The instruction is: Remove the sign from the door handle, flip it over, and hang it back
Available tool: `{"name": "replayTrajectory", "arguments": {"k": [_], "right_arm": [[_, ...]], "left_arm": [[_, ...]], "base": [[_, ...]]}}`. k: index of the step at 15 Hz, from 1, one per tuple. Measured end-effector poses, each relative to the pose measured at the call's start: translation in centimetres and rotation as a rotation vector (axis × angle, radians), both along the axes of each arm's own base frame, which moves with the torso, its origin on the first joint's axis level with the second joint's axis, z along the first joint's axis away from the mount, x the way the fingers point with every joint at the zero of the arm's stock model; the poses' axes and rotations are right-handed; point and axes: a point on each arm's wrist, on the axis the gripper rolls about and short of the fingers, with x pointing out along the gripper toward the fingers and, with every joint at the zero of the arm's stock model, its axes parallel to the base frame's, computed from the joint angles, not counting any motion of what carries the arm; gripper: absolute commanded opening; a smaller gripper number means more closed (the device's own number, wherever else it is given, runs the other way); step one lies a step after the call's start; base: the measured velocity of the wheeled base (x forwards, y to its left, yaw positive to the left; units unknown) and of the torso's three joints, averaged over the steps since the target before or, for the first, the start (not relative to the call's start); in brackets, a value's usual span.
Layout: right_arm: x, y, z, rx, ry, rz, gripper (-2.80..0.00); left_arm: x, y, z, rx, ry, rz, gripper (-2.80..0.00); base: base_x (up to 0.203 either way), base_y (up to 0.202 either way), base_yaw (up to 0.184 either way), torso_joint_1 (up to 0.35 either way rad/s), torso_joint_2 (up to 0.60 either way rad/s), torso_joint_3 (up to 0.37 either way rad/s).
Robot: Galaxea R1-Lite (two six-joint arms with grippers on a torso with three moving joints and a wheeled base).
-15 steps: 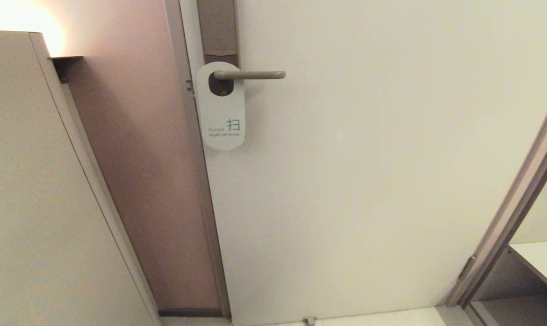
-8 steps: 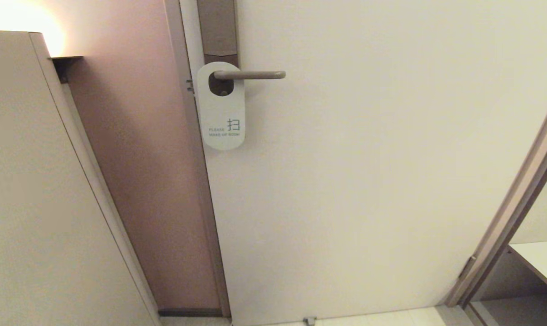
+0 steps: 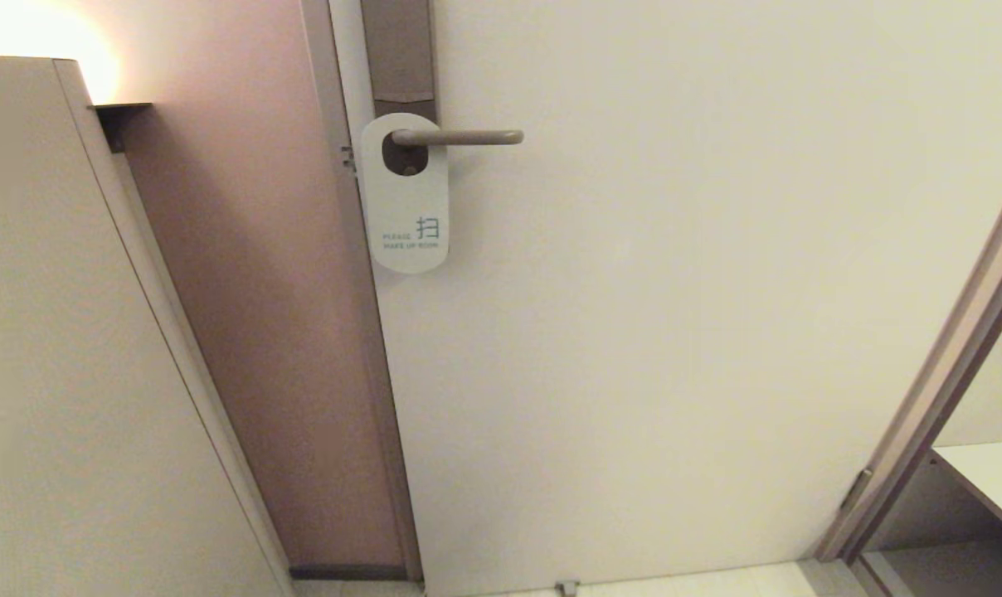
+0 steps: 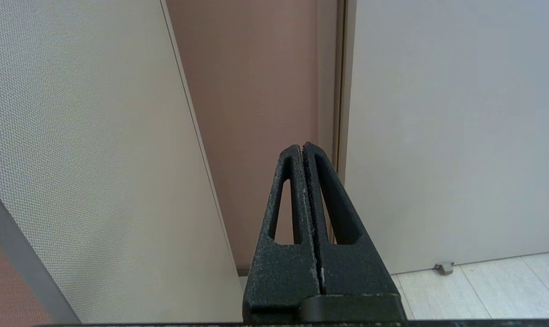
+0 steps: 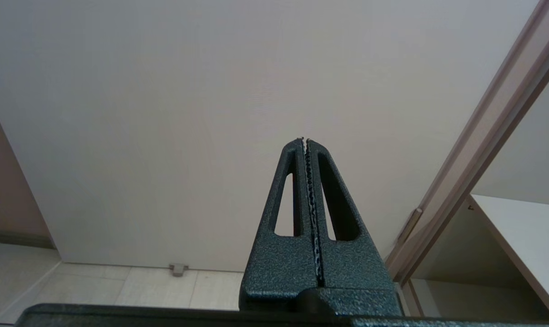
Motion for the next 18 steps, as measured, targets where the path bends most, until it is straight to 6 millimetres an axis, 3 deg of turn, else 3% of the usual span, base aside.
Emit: {"name": "replayTrajectory", "arguments": {"k": [18], "right_arm": [[0.00,0.00,0.00,0.000,0.000,0.000,-2.80]], "left_arm": [[0.00,0.00,0.00,0.000,0.000,0.000,-2.80]], "base": [[0.000,0.000,0.000,0.000,0.00,0.000]]}}
